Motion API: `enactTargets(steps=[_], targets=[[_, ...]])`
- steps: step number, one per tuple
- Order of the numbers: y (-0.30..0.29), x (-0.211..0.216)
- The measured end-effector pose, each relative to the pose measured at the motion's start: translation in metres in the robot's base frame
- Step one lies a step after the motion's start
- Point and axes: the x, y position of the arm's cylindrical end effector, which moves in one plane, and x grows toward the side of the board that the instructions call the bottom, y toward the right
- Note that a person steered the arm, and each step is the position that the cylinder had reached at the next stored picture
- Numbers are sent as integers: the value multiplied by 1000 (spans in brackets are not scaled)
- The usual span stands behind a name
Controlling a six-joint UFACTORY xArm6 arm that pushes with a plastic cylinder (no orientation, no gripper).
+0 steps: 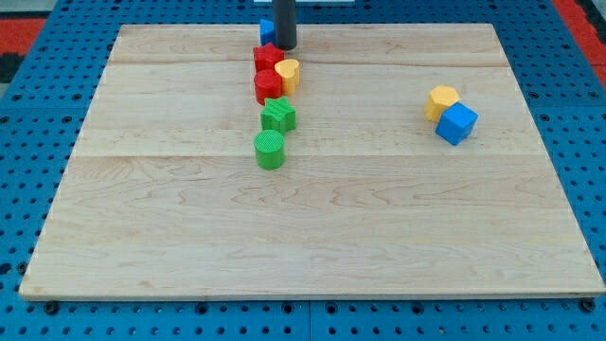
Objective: Push the blue triangle to the top left corner of the board
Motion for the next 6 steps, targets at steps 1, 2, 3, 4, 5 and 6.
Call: enactTargets(steps=[1, 2, 3, 4, 5, 6], targets=[[21, -4], [-28, -24], [-70, -31], [-125, -31], [-132, -32], [-124, -40]])
